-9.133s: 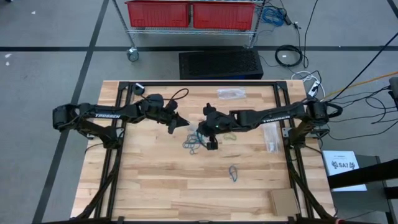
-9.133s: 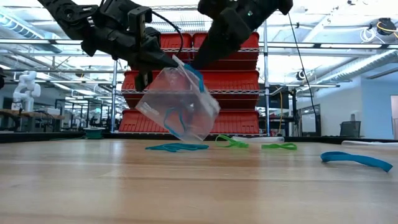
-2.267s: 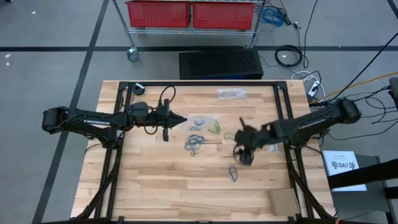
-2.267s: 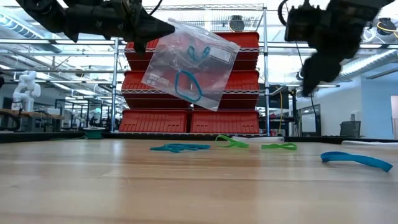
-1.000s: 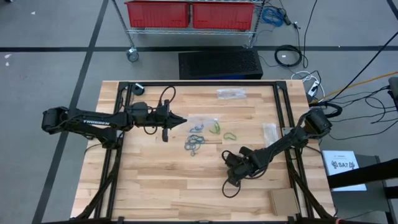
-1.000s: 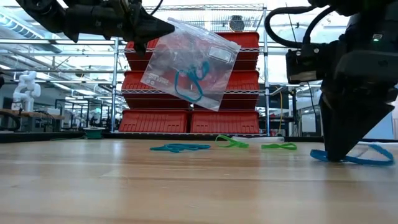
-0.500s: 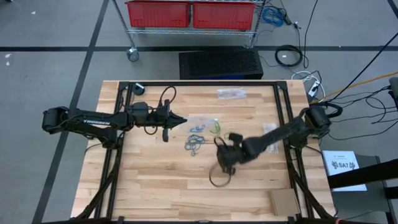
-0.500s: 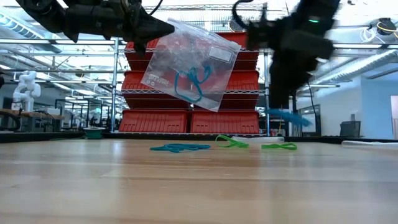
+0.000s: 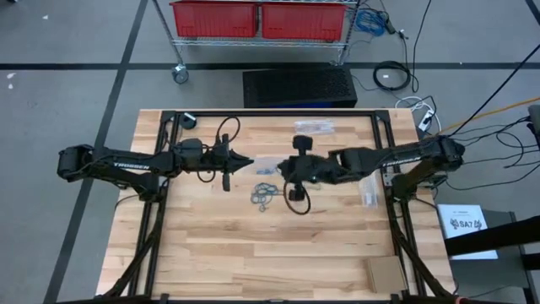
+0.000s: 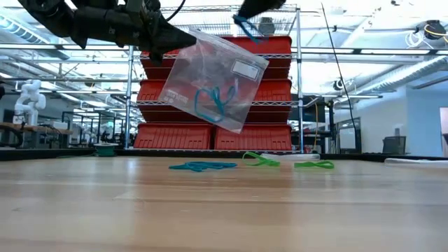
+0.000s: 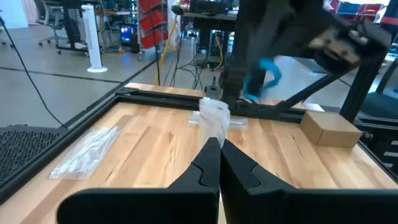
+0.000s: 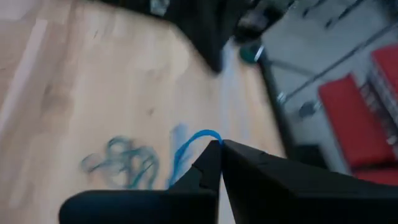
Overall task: Sort rubber bands
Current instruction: Put the blue rubber band into the transparent zip bag
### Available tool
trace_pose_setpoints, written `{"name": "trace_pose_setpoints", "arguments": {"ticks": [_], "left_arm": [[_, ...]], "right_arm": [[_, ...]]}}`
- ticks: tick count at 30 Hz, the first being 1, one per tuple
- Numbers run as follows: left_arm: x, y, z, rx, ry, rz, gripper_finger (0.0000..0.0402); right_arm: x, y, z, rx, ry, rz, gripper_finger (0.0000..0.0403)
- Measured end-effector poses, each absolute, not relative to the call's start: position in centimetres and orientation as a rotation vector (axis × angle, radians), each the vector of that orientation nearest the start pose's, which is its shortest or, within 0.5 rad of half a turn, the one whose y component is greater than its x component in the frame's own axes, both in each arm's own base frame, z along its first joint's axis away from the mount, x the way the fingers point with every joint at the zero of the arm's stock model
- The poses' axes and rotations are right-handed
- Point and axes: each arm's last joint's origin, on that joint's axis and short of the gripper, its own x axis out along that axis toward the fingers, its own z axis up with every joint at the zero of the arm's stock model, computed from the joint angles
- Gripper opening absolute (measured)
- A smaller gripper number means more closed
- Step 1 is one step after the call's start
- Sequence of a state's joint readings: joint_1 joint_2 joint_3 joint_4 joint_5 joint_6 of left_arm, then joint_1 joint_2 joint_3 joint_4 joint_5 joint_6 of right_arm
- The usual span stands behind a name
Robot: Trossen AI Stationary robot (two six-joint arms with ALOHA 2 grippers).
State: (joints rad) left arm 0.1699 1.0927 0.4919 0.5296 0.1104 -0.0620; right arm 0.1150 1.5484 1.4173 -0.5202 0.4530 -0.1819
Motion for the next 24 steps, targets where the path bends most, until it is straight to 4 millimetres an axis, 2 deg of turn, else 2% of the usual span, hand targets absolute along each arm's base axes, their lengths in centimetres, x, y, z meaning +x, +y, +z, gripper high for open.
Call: {"name": "trace_pose_setpoints", "arguments": {"ticks": [8,16,24], "left_arm": [[22.8,3.6,24.2,-0.074,0.066,0.062,0.0000],[22.8,3.6,24.3,-0.074,0.061,0.061,0.0000],[22.8,3.6,24.3,-0.074,0.055,0.060,0.0000]], "right_arm": [[34.4,0.4,34.4,-0.480,0.621,-0.333,0.0000],[34.7,0.4,34.9,-0.498,0.569,-0.341,0.0000],[35.9,0.3,33.7,-0.524,0.589,-0.386,0.0000]]}}
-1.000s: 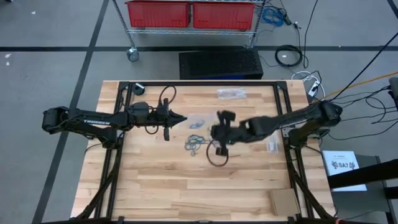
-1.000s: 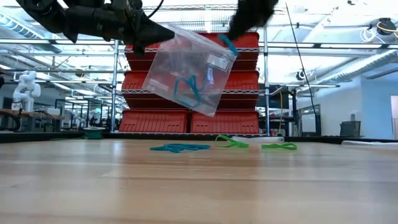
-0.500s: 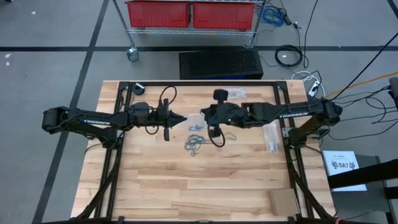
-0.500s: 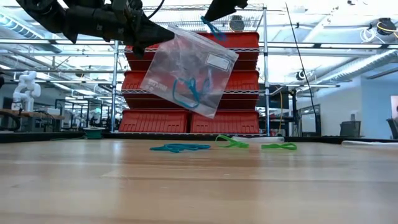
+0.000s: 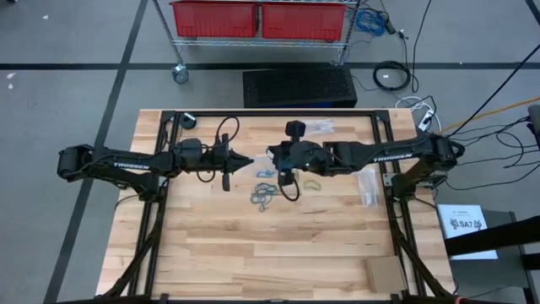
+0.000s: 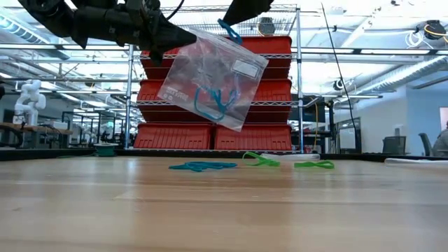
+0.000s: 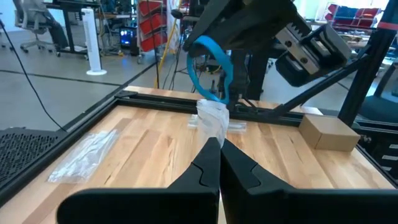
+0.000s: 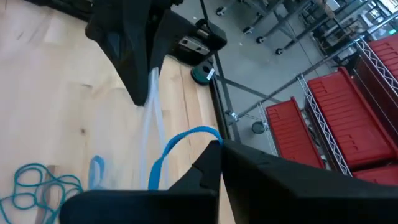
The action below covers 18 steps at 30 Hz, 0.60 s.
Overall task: Sort rubber bands
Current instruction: Put the blue rubber band into the transparent zip bag
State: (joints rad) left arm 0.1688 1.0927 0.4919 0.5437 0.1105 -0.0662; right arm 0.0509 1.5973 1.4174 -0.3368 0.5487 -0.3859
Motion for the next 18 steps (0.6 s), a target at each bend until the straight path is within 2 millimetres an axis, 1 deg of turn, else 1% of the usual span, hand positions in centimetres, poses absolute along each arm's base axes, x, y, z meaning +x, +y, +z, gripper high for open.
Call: {"name": "trace_pose_setpoints", "arguments": {"ticks": [4,7,9,12,18], "left_arm": [[22.8,3.6,24.3,-0.076,0.054,0.060,0.0000],[22.8,3.5,24.3,-0.077,0.057,0.059,0.0000],[22.8,3.5,24.3,-0.077,0.057,0.059,0.0000],[22.8,3.5,24.3,-0.077,0.058,0.059,0.0000],[22.8,3.5,24.3,-0.076,0.058,0.059,0.0000]], "right_arm": [[36.2,0.3,33.6,-0.526,0.578,-0.414,0.0000],[36.2,0.1,34.0,-0.540,0.560,-0.500,0.0000],[36.2,0.0,34.3,-0.560,0.546,-0.528,0.0000],[36.2,0.1,34.6,-0.561,0.522,-0.530,0.0000],[36.2,0.5,34.5,-0.524,0.515,-0.526,0.0000]]}}
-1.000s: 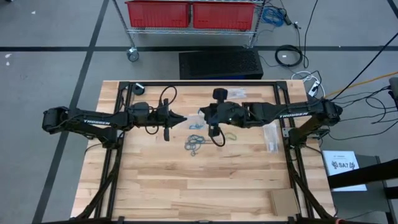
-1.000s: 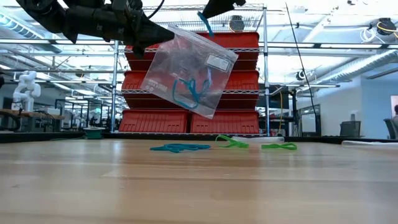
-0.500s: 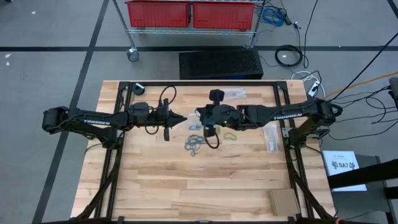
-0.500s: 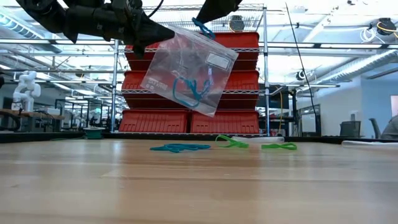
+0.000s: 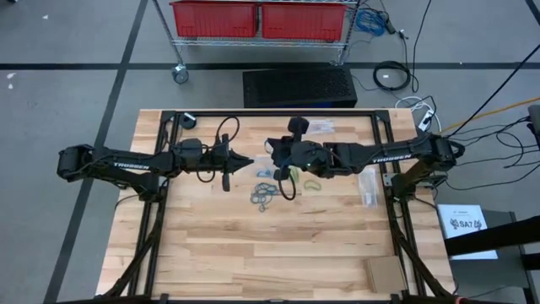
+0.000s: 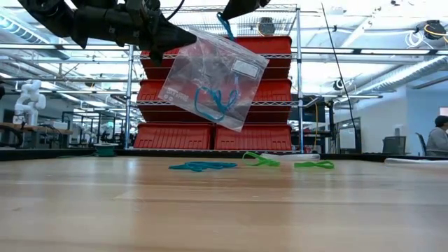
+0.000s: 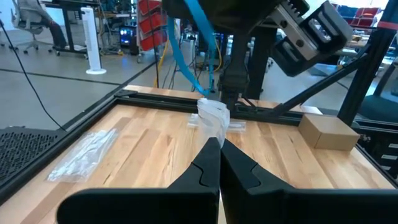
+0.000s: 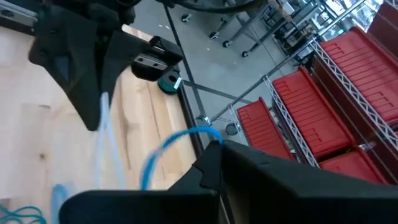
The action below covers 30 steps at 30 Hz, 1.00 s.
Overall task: Sort rubber bands
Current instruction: Put the blue rubber band into the transparent zip bag
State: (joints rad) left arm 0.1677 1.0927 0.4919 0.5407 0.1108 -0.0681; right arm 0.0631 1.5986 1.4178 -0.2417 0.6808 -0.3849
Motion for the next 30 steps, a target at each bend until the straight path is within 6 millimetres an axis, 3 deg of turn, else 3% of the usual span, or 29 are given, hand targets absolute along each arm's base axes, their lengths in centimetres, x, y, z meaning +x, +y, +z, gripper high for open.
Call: {"name": "trace_pose_setpoints", "arguments": {"ticks": [23,30], "left_arm": [[22.9,3.2,24.8,-0.091,0.006,0.123,0.0000],[22.9,3.2,24.9,-0.091,-0.003,0.128,0.0000]], "right_arm": [[36.3,0.8,34.7,-0.435,0.461,-0.649,0.0000],[37.1,0.9,33.5,-0.439,0.494,-0.640,0.0000]]}}
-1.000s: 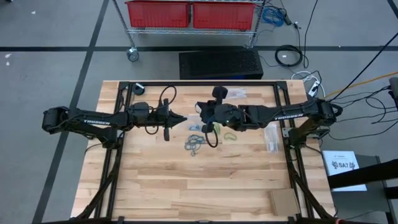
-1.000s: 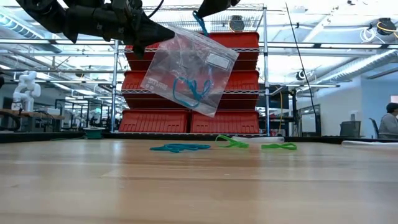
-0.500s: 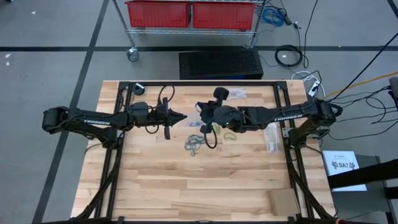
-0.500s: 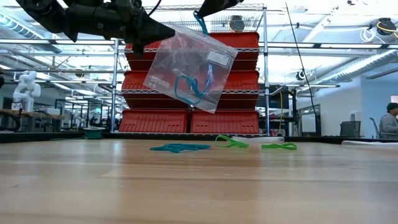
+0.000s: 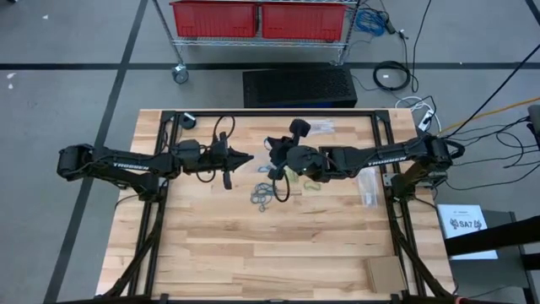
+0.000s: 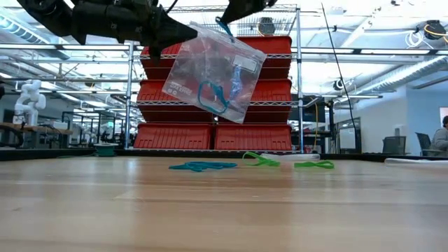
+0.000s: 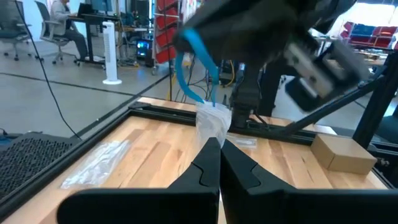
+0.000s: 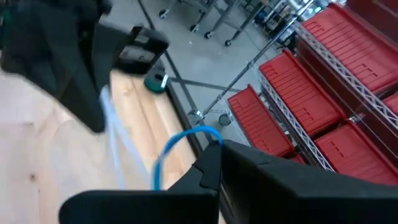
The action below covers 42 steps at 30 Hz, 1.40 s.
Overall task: Sort rubber bands
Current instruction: Put the blue rubber band into the transparent zip bag
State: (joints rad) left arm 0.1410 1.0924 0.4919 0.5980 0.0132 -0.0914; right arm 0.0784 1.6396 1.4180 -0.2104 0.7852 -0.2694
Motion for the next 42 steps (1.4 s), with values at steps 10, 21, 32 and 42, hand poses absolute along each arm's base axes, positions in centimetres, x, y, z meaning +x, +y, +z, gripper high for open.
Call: {"name": "trace_pose_setpoints", "arguments": {"ticks": [10,21,32,42], "left_arm": [[22.9,3.3,24.8,-0.092,0.005,0.151,0.0000],[22.9,3.3,24.8,-0.093,0.005,0.150,0.0000],[22.9,3.2,24.8,-0.094,0.008,0.129,0.0000],[22.9,2.8,24.8,-0.093,0.016,-0.007,0.0000]], "right_arm": [[37.2,2.2,32.8,-0.450,0.520,-0.600,0.0000],[37.1,1.8,31.4,-0.377,0.615,-0.474,0.0000],[37.3,-0.2,30.9,-0.217,0.642,-0.278,0.0000],[37.2,-3.3,30.7,-0.068,0.647,-0.334,0.0023]]}}
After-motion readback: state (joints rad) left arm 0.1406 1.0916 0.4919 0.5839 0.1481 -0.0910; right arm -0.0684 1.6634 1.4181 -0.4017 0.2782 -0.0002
